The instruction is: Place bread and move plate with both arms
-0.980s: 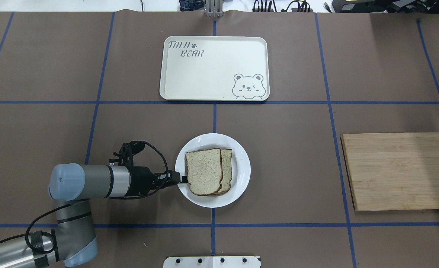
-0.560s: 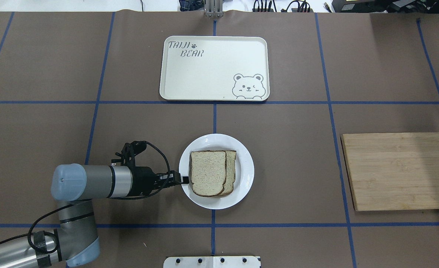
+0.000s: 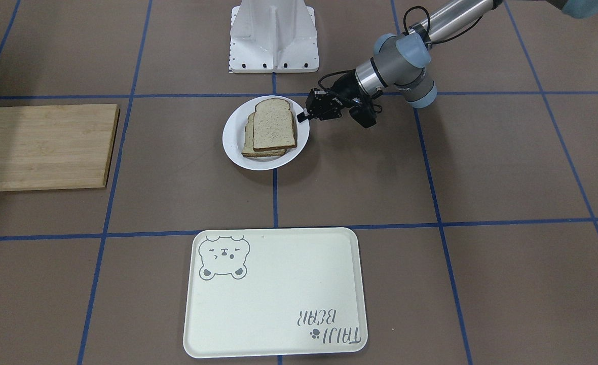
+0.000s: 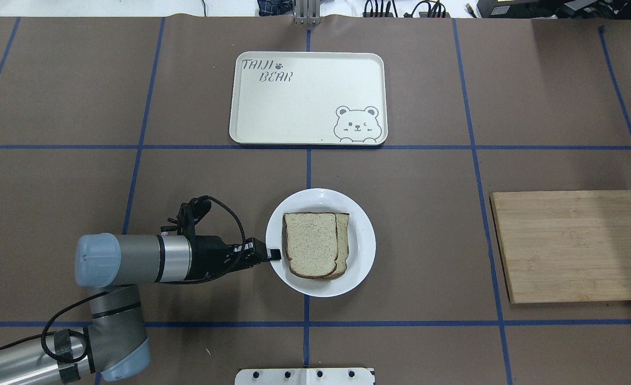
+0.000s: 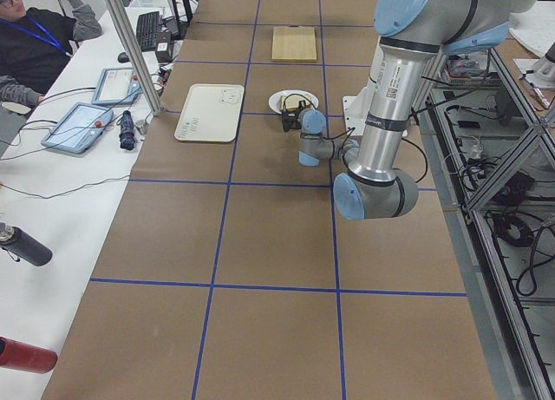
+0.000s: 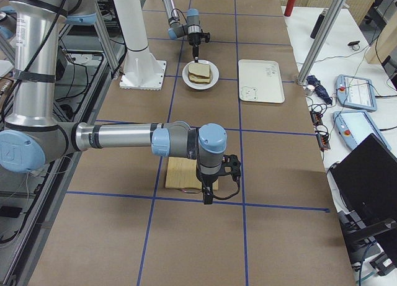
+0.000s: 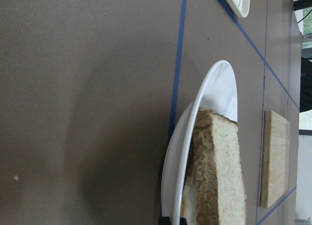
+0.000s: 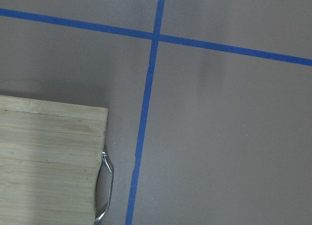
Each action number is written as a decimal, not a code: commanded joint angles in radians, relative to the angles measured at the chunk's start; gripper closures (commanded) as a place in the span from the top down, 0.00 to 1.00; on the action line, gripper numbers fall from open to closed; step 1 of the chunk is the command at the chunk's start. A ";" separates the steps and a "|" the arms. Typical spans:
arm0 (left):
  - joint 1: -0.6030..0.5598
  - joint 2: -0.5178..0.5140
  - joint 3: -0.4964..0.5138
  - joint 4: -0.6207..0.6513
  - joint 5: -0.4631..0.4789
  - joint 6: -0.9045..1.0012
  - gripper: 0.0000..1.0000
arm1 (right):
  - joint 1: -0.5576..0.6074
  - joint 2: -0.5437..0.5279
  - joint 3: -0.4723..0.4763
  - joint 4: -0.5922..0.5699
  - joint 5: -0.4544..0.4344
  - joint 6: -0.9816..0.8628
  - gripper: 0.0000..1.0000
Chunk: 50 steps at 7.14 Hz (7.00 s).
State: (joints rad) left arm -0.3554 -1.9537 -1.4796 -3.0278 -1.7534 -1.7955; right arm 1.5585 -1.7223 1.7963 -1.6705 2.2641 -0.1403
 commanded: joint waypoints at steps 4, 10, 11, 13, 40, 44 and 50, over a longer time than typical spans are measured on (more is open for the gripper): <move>-0.017 -0.080 0.002 0.016 0.370 -0.177 0.00 | -0.002 0.003 -0.015 0.002 0.000 0.007 1.00; -0.161 -0.427 0.354 0.415 0.509 -0.383 0.00 | -0.002 0.004 -0.023 0.002 -0.002 0.007 1.00; -0.168 -0.459 0.402 0.415 0.509 -0.386 0.00 | -0.002 0.006 -0.023 0.002 -0.002 0.007 1.00; -0.168 -0.478 0.444 0.417 0.503 -0.378 0.00 | -0.002 0.010 -0.031 0.002 -0.002 0.007 1.00; -1.174 0.494 -0.284 1.486 -0.630 2.018 0.98 | 0.000 0.001 -0.068 0.000 -0.037 -0.002 1.00; -1.195 0.541 -0.292 1.483 -0.629 2.018 0.98 | 0.000 0.001 -0.068 0.000 -0.035 0.002 1.00; -1.198 0.549 -0.311 1.483 -0.627 2.016 0.98 | 0.000 0.000 -0.069 -0.002 -0.026 0.010 1.00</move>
State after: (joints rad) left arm -1.5532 -1.4054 -1.7896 -1.5447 -2.3808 0.2210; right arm 1.5585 -1.7226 1.7286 -1.6718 2.2383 -0.1308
